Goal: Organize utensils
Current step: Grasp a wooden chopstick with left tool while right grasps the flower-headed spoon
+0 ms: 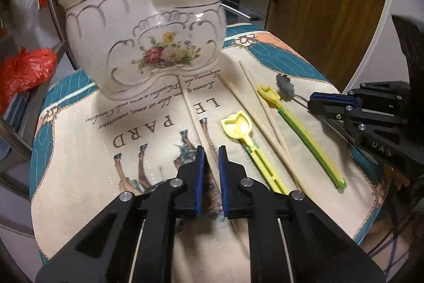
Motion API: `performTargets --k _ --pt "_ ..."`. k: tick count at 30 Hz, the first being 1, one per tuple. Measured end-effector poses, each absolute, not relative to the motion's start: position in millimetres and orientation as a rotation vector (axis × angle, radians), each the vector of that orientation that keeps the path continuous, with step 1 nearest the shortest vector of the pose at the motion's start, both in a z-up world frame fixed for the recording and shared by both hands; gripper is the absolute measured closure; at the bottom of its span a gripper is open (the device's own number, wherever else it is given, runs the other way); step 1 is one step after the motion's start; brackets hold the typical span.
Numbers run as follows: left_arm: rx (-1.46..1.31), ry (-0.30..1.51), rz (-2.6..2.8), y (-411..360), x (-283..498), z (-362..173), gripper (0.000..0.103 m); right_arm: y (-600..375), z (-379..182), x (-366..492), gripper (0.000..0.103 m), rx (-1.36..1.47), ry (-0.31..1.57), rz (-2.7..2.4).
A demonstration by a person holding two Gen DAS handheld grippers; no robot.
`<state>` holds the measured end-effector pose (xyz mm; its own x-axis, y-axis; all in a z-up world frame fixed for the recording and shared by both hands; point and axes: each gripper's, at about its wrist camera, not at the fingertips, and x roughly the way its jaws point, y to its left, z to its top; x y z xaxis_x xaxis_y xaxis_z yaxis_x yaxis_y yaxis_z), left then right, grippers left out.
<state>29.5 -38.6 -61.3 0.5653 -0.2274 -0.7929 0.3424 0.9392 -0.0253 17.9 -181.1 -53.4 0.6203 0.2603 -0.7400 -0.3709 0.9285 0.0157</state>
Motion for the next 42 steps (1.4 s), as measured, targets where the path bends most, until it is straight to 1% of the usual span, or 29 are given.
performTargets --k 3,10,14,17,26,28,29,30,33,35,37,38,39,41,42 --pt "0.144 0.935 -0.35 -29.8 28.4 -59.6 0.096 -182.9 -51.0 17.8 0.099 -0.129 0.817 0.37" --pt "0.175 0.966 -0.372 -12.5 19.5 -56.5 0.096 -179.5 -56.7 21.0 0.099 -0.141 0.858 0.377" --pt "0.167 0.938 -0.371 -11.8 16.7 -55.7 0.093 -179.1 -57.8 22.5 0.099 -0.131 0.861 0.381" --pt "0.16 0.921 -0.354 -15.1 18.7 -56.3 0.088 -178.5 -58.1 24.0 0.098 -0.131 0.857 0.376" --pt "0.169 0.903 -0.33 -22.2 29.4 -59.1 0.088 -182.0 -58.0 26.4 0.097 -0.091 0.874 0.373" --pt "0.177 0.901 -0.329 -22.2 28.1 -58.4 0.088 -182.1 -56.2 25.4 0.085 -0.113 0.868 0.351" --pt "0.177 0.902 -0.329 -22.1 28.3 -58.6 0.088 -181.9 -56.0 25.1 0.082 -0.12 0.866 0.347" --pt "0.176 0.902 -0.33 -21.7 28.5 -58.5 0.088 -181.8 -56.7 24.9 0.08 -0.118 0.872 0.349" --pt "0.172 0.902 -0.331 -20.1 27.0 -58.5 0.088 -183.3 -57.2 25.1 0.08 -0.112 0.876 0.349" --pt "0.173 0.9 -0.33 -21.0 26.8 -58.5 0.088 -183.1 -57.2 25.4 0.081 -0.109 0.876 0.351" --pt "0.171 0.899 -0.329 -22.1 27.2 -58.4 0.088 -183.4 -57.4 26.6 0.092 -0.096 0.879 0.359" --pt "0.169 0.898 -0.329 -23.0 27.4 -58.5 0.088 -184.1 -57.3 28.1 0.096 -0.081 0.884 0.366" --pt "0.169 0.895 -0.328 -23.5 27.8 -58.2 0.091 -185.2 -57.5 29.2 0.099 -0.063 0.888 0.376" --pt "0.167 0.891 -0.331 -23.1 29.0 -57.8 0.097 -184.7 -57.8 29.4 0.099 -0.06 0.886 0.375" --pt "0.151 0.892 -0.342 -21.3 29.9 -57.2 0.097 -183.6 -55.7 27.6 0.099 -0.069 0.871 0.374"
